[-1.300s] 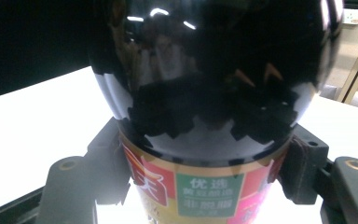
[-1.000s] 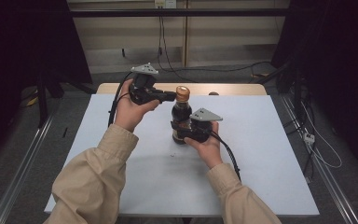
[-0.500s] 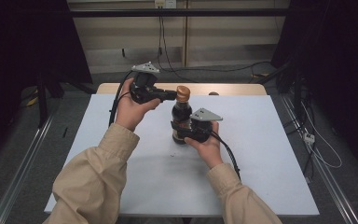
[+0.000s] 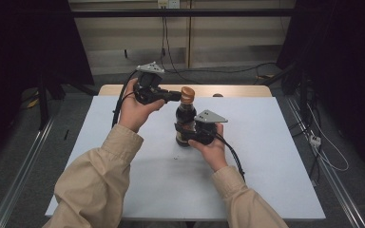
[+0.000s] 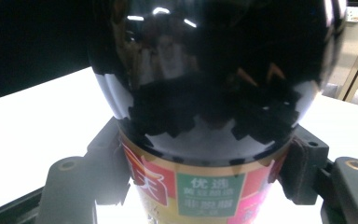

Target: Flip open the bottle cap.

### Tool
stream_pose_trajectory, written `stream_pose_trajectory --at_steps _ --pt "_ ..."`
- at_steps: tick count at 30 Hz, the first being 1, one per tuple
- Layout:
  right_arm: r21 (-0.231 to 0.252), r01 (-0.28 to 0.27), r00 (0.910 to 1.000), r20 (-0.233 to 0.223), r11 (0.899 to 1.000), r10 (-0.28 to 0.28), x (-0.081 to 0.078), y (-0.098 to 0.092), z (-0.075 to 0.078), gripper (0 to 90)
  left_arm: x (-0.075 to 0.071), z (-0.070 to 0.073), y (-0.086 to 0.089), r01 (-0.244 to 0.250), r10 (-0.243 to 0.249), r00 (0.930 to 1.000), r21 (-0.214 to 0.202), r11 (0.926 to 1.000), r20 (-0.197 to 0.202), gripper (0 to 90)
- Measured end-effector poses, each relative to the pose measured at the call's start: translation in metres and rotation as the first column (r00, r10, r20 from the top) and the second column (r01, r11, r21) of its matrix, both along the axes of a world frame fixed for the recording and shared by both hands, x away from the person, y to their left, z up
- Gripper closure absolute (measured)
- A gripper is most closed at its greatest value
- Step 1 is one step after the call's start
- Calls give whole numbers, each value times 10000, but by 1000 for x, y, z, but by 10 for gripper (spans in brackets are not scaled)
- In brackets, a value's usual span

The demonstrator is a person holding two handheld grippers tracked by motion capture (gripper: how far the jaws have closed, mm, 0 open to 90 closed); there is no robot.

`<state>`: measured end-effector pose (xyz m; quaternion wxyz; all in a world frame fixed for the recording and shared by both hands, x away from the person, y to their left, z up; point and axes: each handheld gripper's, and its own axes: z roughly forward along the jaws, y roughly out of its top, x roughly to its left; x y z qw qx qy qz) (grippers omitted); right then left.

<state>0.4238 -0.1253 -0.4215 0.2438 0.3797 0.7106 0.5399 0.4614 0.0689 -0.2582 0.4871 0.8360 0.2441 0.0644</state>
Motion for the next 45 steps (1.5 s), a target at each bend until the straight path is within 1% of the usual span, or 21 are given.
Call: stream_pose_trajectory --at_steps 2,6,7,14,17,20,26,38,45 --pt "51 17 10000 -33 10000 -17 0 0 0 307 0 0 -1 24 -24 10000 -24 10000 80 900" --pt "49 11 10000 -57 10000 -11 0 -2 0 307 -1 0 -3 8 -8 9999 -40 10000 102 900" --pt "48 5 10000 -72 10000 -5 0 -2 1 307 -1 0 -4 10 -8 9999 -152 9999 116 900" --pt "111 72 9999 -88 9999 -71 0 -2 0 307 0 2 -5 60 -59 9999 -13 10000 152 900" --pt "40 49 10000 -48 10000 -49 0 -1 0 307 1 2 -3 -3 3 10000 -22 10000 99 900" --pt "-46 29 10000 -30 10000 -30 0 0 0 307 0 3 -2 -20 20 9999 -2 10000 148 900" --pt "-44 27 10000 -36 10000 -27 0 0 1 307 -1 3 -2 -72 73 9997 -45 10000 212 900" --pt "-62 31 10000 -1 10000 -31 0 1 0 306 0 3 -2 -68 68 9998 -21 10000 179 900" --pt "-95 62 10000 -5 9999 -62 -1 1 1 306 0 4 -1 -12 13 9999 -123 9999 105 900"
